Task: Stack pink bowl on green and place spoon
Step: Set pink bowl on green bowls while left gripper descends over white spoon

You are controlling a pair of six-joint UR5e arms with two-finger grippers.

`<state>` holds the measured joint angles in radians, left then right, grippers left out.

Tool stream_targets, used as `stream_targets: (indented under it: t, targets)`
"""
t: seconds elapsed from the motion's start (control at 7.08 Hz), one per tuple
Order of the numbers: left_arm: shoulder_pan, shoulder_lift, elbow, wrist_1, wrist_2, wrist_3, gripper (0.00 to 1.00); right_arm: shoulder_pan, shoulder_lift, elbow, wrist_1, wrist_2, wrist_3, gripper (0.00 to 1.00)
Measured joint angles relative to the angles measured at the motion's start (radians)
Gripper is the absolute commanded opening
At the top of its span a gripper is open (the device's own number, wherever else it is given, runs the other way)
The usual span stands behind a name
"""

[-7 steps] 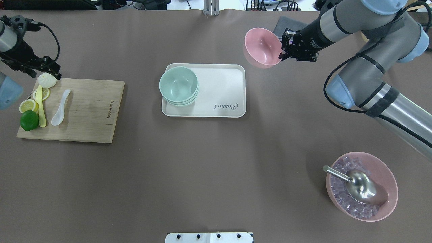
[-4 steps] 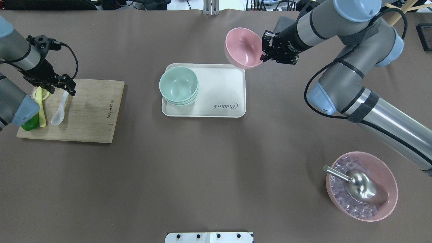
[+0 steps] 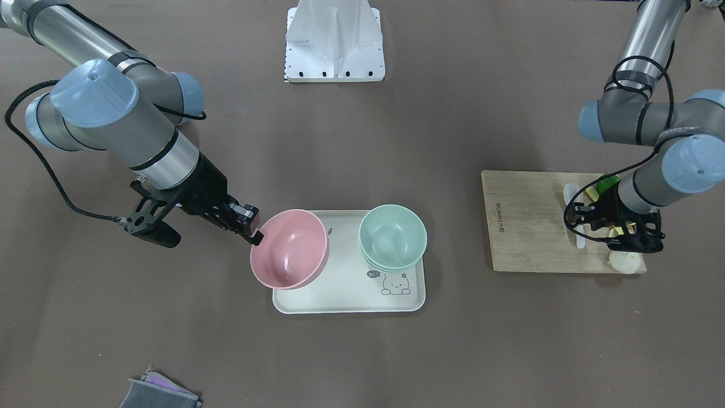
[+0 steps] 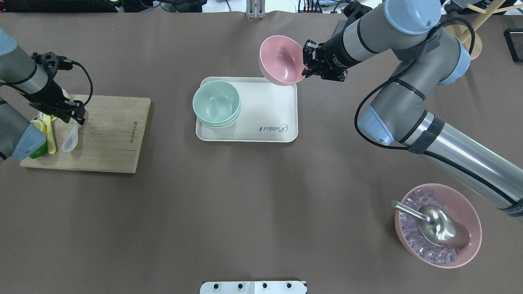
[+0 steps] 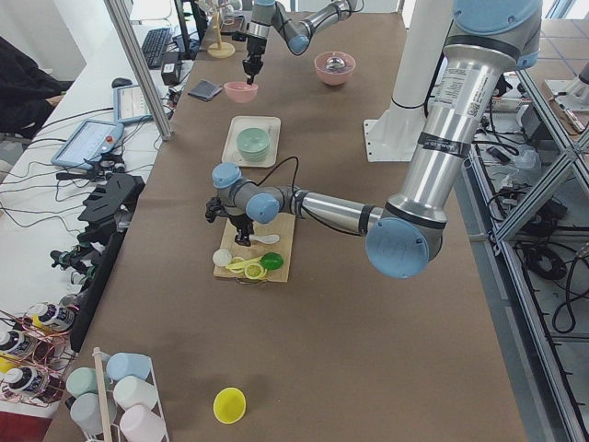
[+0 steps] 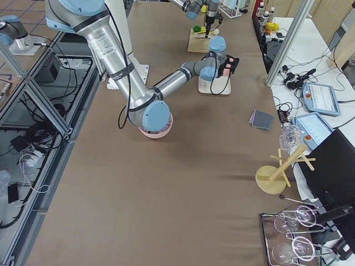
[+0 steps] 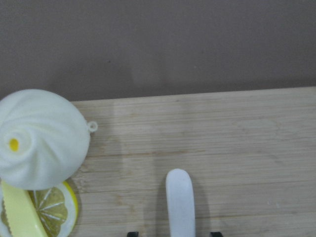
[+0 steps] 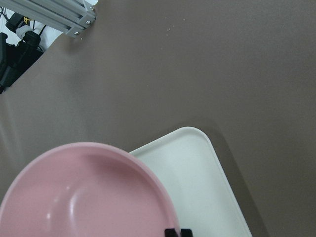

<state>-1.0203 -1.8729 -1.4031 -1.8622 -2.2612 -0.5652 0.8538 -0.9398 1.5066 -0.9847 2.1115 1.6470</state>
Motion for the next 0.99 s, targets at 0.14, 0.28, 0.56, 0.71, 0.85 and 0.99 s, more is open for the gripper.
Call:
stream_targets:
  t: [0.14, 0.28, 0.56, 0.71, 0.85, 0.99]
  targets:
    - [0.0, 0.0, -0.003, 0.002, 0.0, -0.001, 0.25, -0.006, 0.002, -0.001, 0.0, -0.008, 0.003, 0.0]
    - [0.003, 0.0, -0.008, 0.005, 0.0, -0.002, 0.25, -0.009, 0.002, -0.001, 0.0, -0.012, 0.004, 0.0]
    - [0.013, 0.0, -0.016, 0.007, 0.0, -0.004, 0.23, -0.01, 0.003, -0.002, 0.0, -0.014, 0.006, 0.0]
    - [0.015, 0.0, -0.017, 0.008, 0.0, -0.004, 0.06, -0.01, 0.003, -0.002, 0.0, -0.015, 0.006, 0.0]
    - [0.015, 0.001, -0.023, 0.009, 0.0, -0.004, 0.0, -0.01, 0.004, -0.002, 0.0, -0.014, 0.007, 0.0]
    - [0.014, 0.002, -0.041, 0.02, -0.002, -0.003, 0.0, -0.01, 0.007, 0.0, 0.001, -0.014, 0.011, 0.0]
